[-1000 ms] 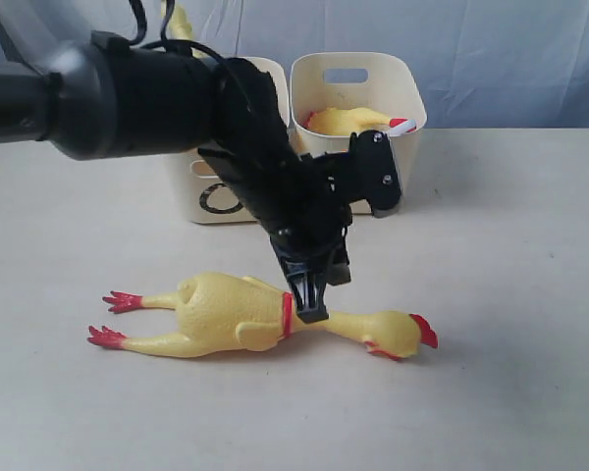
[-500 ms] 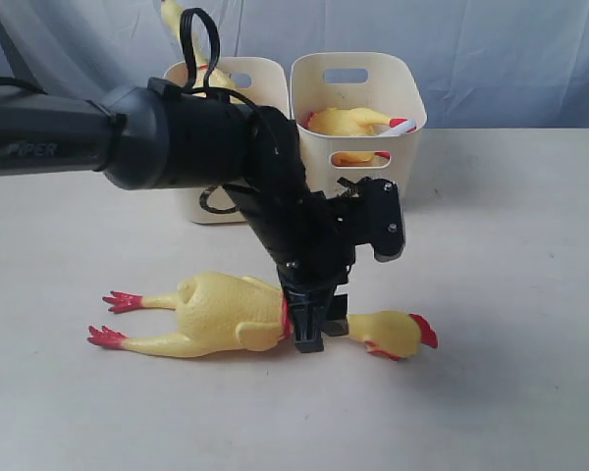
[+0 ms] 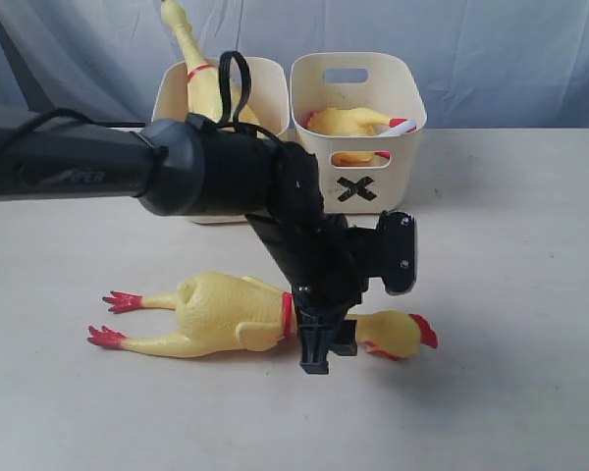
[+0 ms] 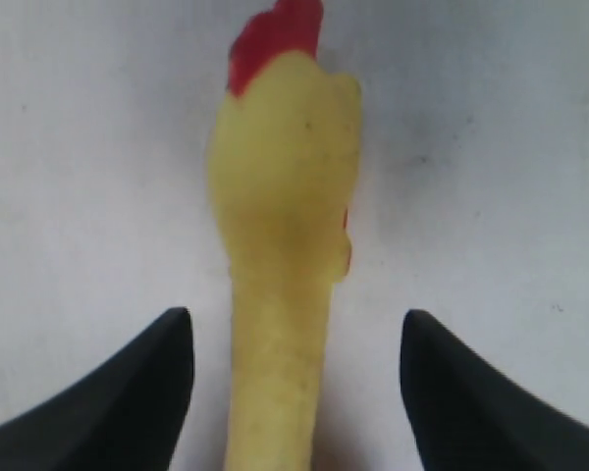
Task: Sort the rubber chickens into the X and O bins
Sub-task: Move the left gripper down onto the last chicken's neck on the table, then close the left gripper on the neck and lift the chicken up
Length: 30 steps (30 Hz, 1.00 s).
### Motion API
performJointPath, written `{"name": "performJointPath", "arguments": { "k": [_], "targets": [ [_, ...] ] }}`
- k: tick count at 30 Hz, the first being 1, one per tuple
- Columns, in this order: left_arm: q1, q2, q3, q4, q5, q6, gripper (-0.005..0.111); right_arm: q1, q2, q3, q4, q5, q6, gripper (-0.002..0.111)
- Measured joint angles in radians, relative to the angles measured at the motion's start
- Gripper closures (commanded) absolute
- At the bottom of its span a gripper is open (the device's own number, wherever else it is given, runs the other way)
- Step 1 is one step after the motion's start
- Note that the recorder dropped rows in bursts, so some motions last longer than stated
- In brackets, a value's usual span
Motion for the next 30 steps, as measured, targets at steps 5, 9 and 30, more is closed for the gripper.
{"name": "performJointPath", "arguments": {
  "k": [5,9,30],
  "targets": [
    [-0.003,0.021,0.000,0.017,-0.030,0.006,0.048,0.000,0.000,0.000,0.000,0.000,0.000,0.109],
    [-0.003,0.025,0.000,0.020,-0.048,0.008,0.048,0.000,0.000,0.000,0.000,0.000,0.000,0.109],
    [-0.003,0.059,0.000,0.021,-0.068,0.024,0.107,0.000,0.000,0.000,0.000,0.000,0.000,0.109]
  ]
}}
